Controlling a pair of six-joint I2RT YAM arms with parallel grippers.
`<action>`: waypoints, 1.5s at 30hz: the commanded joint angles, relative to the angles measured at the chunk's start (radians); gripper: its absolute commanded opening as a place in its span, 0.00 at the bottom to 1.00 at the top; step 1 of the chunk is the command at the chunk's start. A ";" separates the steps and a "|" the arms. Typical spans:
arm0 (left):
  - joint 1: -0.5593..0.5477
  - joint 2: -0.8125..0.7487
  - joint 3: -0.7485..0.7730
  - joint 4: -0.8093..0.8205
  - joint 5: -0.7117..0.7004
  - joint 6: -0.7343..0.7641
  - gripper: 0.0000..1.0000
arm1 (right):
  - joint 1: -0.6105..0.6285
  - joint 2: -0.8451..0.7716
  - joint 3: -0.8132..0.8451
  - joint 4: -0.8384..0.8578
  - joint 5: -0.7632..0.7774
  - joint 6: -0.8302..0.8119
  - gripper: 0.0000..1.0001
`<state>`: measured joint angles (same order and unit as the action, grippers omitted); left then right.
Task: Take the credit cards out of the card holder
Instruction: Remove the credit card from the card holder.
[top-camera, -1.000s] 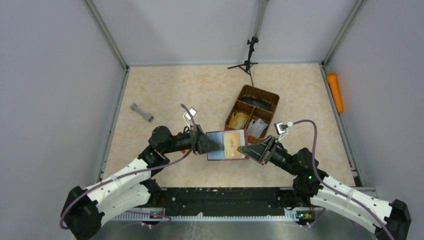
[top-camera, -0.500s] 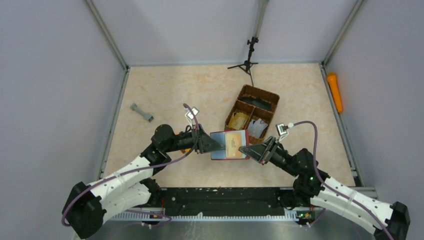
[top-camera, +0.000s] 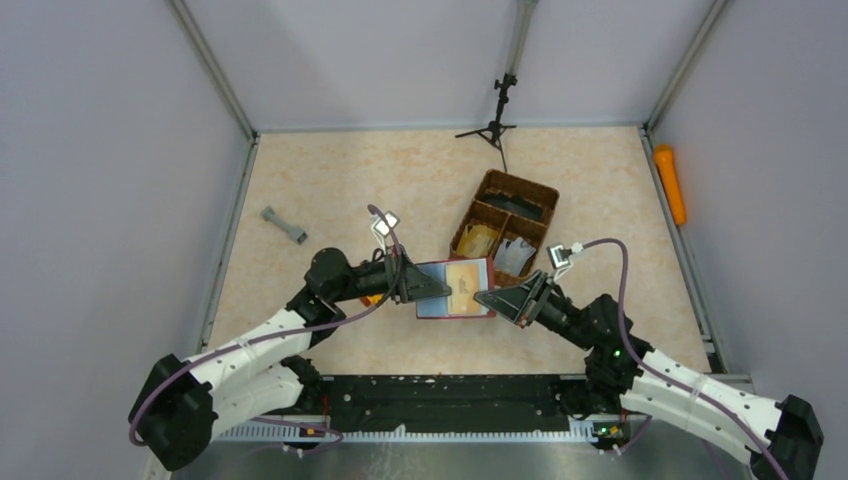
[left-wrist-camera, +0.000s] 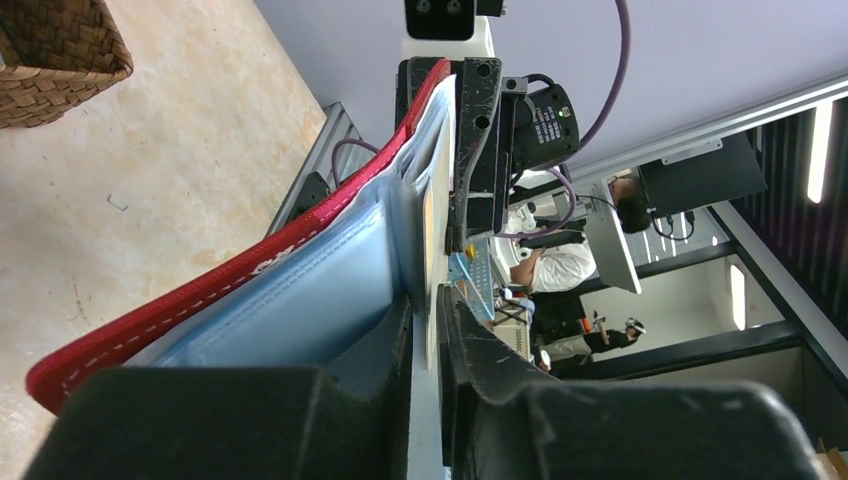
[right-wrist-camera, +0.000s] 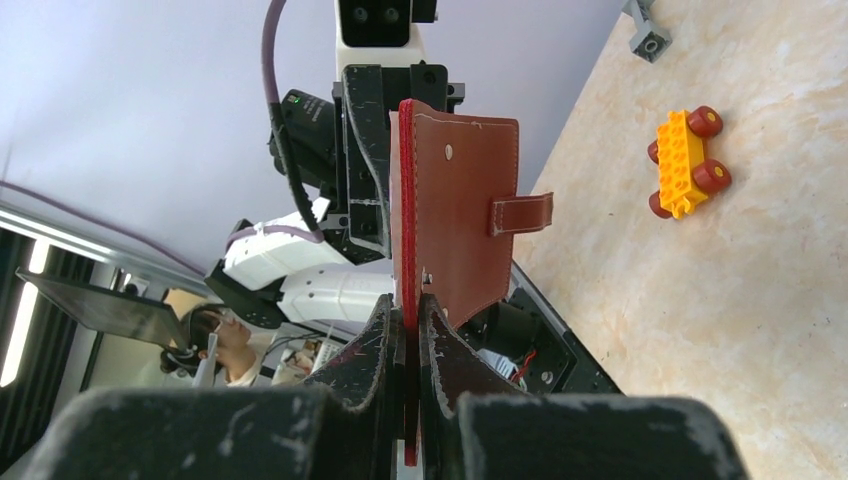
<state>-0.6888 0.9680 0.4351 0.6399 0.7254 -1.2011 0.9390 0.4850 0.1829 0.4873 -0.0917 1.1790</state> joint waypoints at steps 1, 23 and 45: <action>-0.014 -0.029 0.003 0.094 0.011 -0.002 0.15 | 0.003 0.032 0.028 0.010 -0.040 -0.026 0.00; -0.014 -0.091 0.010 -0.135 -0.051 0.109 0.00 | 0.002 0.046 0.075 -0.128 0.012 -0.081 0.00; -0.031 -0.091 -0.157 0.094 -0.145 -0.026 0.50 | 0.002 -0.010 -0.033 0.027 0.103 0.034 0.00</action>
<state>-0.7132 0.8883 0.2836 0.5964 0.6037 -1.2022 0.9394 0.4549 0.1303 0.4114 0.0296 1.2057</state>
